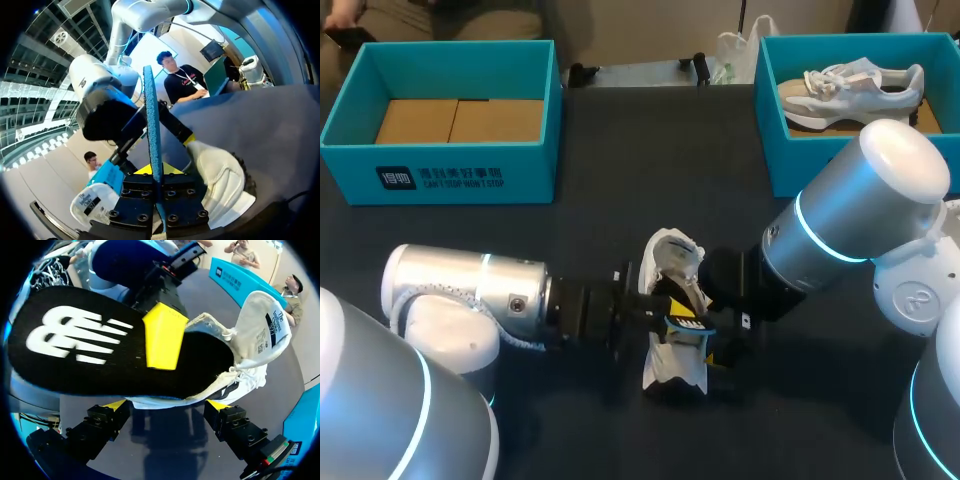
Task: Take the shoe out of the shoebox, open the shoe tongue, remove and reinsert the insole, then place the shoe into the shoebox
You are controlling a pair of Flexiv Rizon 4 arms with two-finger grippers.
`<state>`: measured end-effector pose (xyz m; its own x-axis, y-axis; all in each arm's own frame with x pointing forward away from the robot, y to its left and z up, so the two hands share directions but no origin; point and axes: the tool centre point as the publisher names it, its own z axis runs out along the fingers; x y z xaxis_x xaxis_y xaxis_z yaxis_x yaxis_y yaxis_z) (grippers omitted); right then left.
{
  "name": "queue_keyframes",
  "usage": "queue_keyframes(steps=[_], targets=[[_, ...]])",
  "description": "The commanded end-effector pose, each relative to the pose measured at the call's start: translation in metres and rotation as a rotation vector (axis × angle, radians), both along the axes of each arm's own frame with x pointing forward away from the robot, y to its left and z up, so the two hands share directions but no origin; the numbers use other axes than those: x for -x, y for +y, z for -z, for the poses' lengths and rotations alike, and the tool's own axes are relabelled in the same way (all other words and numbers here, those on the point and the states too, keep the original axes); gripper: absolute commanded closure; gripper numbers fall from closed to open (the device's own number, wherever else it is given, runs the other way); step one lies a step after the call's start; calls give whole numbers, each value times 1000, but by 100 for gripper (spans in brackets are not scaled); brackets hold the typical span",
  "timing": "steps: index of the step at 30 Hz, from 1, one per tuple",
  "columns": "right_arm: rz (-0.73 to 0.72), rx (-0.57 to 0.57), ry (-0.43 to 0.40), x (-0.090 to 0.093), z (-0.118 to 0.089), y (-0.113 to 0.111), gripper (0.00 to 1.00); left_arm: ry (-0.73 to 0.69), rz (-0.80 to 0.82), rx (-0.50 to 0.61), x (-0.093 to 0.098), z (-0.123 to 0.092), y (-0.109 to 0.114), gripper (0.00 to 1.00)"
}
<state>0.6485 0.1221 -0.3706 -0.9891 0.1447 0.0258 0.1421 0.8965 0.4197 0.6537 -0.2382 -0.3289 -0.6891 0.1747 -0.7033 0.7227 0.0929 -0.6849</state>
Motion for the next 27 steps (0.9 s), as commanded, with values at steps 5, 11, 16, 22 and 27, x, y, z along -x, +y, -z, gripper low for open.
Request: queue_keyframes(steps=[5,11,16,22,27], targets=[[2,1,-1,1,0,1,0,-23,-4,-23,-14,16,-5,100],[2,1,-1,1,0,1,0,-50,-18,-7,-16,22,-5,100],[2,1,-1,1,0,1,0,-48,-14,12,-9,13,-2,100],[2,1,-1,1,0,1,0,-41,-24,51,-2,-3,1,60],[2,1,-1,1,0,1,0,-51,-23,66,3,-12,0,74]])
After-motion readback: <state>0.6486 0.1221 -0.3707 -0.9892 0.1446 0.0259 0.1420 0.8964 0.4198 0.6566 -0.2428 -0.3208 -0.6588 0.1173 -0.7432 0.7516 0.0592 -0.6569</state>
